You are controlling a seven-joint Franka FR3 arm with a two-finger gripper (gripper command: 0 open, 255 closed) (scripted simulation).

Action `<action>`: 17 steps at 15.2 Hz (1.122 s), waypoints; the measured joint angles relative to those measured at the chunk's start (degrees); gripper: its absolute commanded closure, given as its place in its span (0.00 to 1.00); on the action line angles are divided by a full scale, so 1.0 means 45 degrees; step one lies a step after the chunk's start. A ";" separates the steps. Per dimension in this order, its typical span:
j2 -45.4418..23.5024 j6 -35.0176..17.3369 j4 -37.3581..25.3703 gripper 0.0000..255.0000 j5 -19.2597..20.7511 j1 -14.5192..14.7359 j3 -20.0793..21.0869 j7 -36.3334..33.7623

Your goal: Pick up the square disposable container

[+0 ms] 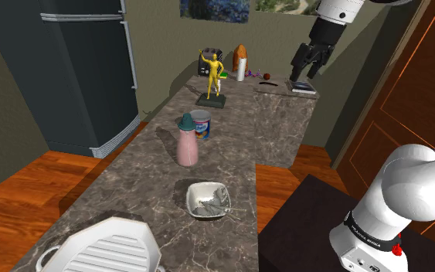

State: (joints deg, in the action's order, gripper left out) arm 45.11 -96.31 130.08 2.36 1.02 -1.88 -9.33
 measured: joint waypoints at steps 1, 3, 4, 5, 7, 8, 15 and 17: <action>0.0000 0.0000 0.0000 0.00 0.0000 0.0000 0.0000 0.0000; 0.0157 -0.0346 0.0549 0.00 -0.0175 0.0034 0.0170 -0.0309; 0.0228 -0.0585 0.0888 0.00 -0.0280 0.0046 0.0243 -0.0479; 0.0254 -0.0888 0.1251 0.00 -0.0434 0.0089 0.0403 -0.0737; 0.0146 -0.1614 0.1925 0.00 -0.0769 0.0197 0.0758 -0.1284; 0.0059 -0.1916 0.2161 0.00 -0.0913 0.0231 0.0872 -0.1497; -0.0607 -0.4259 0.3925 0.00 -0.2087 0.0665 0.1963 -0.3133; -0.0892 -0.5123 0.4511 0.00 -0.2460 0.0834 0.2313 -0.3584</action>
State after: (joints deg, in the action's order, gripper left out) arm 41.09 -119.37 150.38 -8.71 4.77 8.53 -25.46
